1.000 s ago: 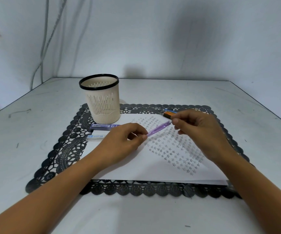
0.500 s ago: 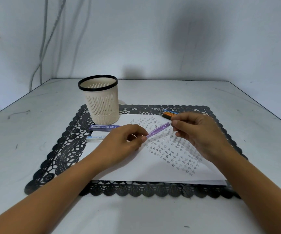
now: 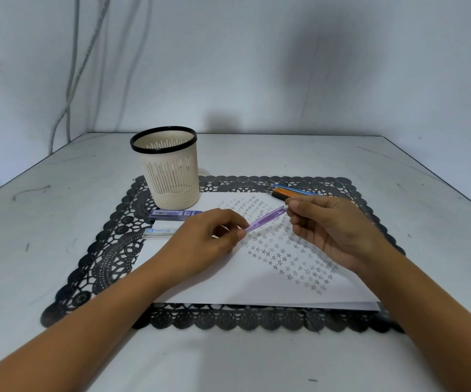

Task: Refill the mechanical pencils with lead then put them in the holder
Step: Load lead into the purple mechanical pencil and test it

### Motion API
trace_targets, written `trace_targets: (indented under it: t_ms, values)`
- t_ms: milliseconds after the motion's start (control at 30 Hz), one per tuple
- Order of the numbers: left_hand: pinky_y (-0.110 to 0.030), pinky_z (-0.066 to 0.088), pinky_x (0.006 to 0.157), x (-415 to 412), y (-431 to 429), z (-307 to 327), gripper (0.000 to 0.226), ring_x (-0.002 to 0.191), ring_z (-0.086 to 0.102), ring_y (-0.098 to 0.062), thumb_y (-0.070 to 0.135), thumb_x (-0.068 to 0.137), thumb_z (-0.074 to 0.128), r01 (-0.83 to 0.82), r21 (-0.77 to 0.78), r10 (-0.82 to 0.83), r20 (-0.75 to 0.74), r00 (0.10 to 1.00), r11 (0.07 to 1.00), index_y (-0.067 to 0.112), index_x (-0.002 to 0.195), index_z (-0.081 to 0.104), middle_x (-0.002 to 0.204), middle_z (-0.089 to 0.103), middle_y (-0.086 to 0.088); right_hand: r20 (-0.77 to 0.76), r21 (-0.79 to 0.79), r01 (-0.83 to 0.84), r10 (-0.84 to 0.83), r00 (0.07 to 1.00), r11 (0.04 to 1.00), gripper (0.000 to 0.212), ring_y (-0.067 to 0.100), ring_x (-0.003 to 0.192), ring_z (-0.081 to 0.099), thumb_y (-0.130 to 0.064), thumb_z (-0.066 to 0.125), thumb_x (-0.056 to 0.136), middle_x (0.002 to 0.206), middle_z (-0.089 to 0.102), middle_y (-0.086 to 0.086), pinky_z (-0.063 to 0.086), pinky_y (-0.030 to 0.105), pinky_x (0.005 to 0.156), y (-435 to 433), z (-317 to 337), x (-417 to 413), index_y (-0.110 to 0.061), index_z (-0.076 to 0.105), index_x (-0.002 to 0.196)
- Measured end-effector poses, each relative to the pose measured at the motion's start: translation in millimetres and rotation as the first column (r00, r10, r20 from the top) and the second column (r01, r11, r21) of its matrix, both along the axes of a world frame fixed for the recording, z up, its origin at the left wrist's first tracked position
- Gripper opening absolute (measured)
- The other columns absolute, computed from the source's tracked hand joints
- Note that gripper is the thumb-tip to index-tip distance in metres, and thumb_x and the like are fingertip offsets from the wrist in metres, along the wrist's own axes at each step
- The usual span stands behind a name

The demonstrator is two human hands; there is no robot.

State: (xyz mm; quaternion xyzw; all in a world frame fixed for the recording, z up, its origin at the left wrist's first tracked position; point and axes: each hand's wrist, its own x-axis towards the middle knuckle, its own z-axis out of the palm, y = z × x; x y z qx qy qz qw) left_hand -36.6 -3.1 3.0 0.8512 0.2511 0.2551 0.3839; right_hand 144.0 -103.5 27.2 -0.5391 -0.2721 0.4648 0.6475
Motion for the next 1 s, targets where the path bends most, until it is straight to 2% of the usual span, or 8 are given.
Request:
trace_targets:
  t_ms: [167, 267, 367, 567, 700, 833, 900, 1000]
  values:
    - [-0.023, 0.049, 0.074, -1, 1, -1, 0.019, 0.069, 0.06, -0.002, 0.021, 0.086, 0.061, -0.001, 0.022, 0.0, 0.002, 1.0, 1.0, 0.04, 0.083, 0.059, 0.073, 0.062, 0.014, 0.29, -0.009, 0.028, -0.024, 0.957, 1.0, 0.006, 0.009, 0.056, 0.059, -0.005, 0.063, 0.08, 0.066, 0.063, 0.006, 0.055, 0.018, 0.059, -4, 3, -3, -0.005, 0.069, 0.08]
    - [-0.023, 0.049, 0.075, -1, 2, 0, 0.019, 0.069, 0.059, -0.001, 0.021, 0.086, 0.061, 0.004, 0.032, -0.004, -0.006, 1.0, 0.999, 0.04, 0.083, 0.059, 0.075, 0.062, 0.013, 0.585, 0.01, 0.087, -0.076, 0.808, 0.996, 0.009, 0.009, 0.058, 0.061, -0.013, 0.067, 0.08, 0.068, 0.068, 0.005, 0.055, 0.022, 0.066, -7, 4, -5, -0.02, 0.07, 0.076]
    - [-0.025, 0.049, 0.075, 0, 2, 0, 0.021, 0.069, 0.059, -0.003, 0.021, 0.086, 0.061, -0.004, 0.036, 0.005, -0.009, 1.0, 0.999, 0.041, 0.082, 0.058, 0.076, 0.062, 0.012, 0.709, 0.04, 0.106, -0.103, 0.698, 0.994, 0.012, 0.006, 0.058, 0.061, -0.019, 0.068, 0.08, 0.069, 0.069, 0.003, 0.053, 0.021, 0.067, -10, 5, -6, -0.029, 0.068, 0.074]
    - [-0.023, 0.047, 0.073, -1, 4, -1, 0.023, 0.066, 0.057, 0.0, 0.02, 0.086, 0.061, -0.005, 0.04, 0.005, -0.006, 1.0, 0.999, 0.042, 0.081, 0.058, 0.073, 0.061, 0.015, 0.738, 0.056, 0.096, -0.106, 0.667, 0.994, 0.015, 0.007, 0.059, 0.061, -0.02, 0.07, 0.078, 0.067, 0.069, 0.0, 0.054, 0.027, 0.068, -11, 5, -7, -0.035, 0.069, 0.074]
    - [-0.019, 0.046, 0.071, -1, 4, -1, 0.022, 0.07, 0.058, -0.001, 0.021, 0.086, 0.061, 0.0, 0.053, 0.001, -0.015, 1.0, 0.999, 0.042, 0.082, 0.058, 0.079, 0.062, 0.015, 0.713, 0.039, 0.044, -0.059, 0.699, 0.998, 0.019, 0.002, 0.057, 0.061, -0.014, 0.069, 0.079, 0.06, 0.067, -0.018, 0.052, 0.015, 0.064, -11, 7, -6, -0.033, 0.069, 0.075]
    - [-0.021, 0.047, 0.073, -1, 5, -1, 0.02, 0.073, 0.058, -0.002, 0.021, 0.086, 0.061, 0.001, 0.055, 0.0, -0.016, 1.0, 0.999, 0.04, 0.084, 0.059, 0.081, 0.062, 0.014, 0.757, 0.02, 0.01, -0.022, 0.653, 1.0, 0.026, -0.001, 0.06, 0.062, -0.009, 0.065, 0.083, 0.063, 0.062, -0.03, 0.048, 0.006, 0.06, -11, 7, -6, -0.035, 0.069, 0.079]
    - [-0.019, 0.047, 0.073, -1, 4, -1, 0.02, 0.073, 0.058, -0.002, 0.02, 0.086, 0.061, 0.002, 0.063, -0.001, -0.016, 1.0, 0.998, 0.04, 0.084, 0.059, 0.081, 0.062, 0.014, 0.749, 0.015, 0.01, -0.018, 0.662, 1.0, 0.026, 0.001, 0.062, 0.064, -0.009, 0.065, 0.083, 0.063, 0.065, -0.027, 0.05, 0.009, 0.064, -11, 6, -5, -0.034, 0.069, 0.079]
    - [-0.015, 0.045, 0.071, -1, 3, 0, 0.021, 0.071, 0.058, 0.0, 0.02, 0.086, 0.061, 0.004, 0.059, -0.004, -0.011, 1.0, 0.998, 0.041, 0.083, 0.058, 0.078, 0.062, 0.014, 0.636, 0.054, -0.008, -0.028, 0.771, 0.999, 0.022, 0.011, 0.066, 0.066, -0.003, 0.065, 0.081, 0.069, 0.07, -0.006, 0.055, 0.019, 0.07, -9, 3, -1, -0.024, 0.07, 0.084]
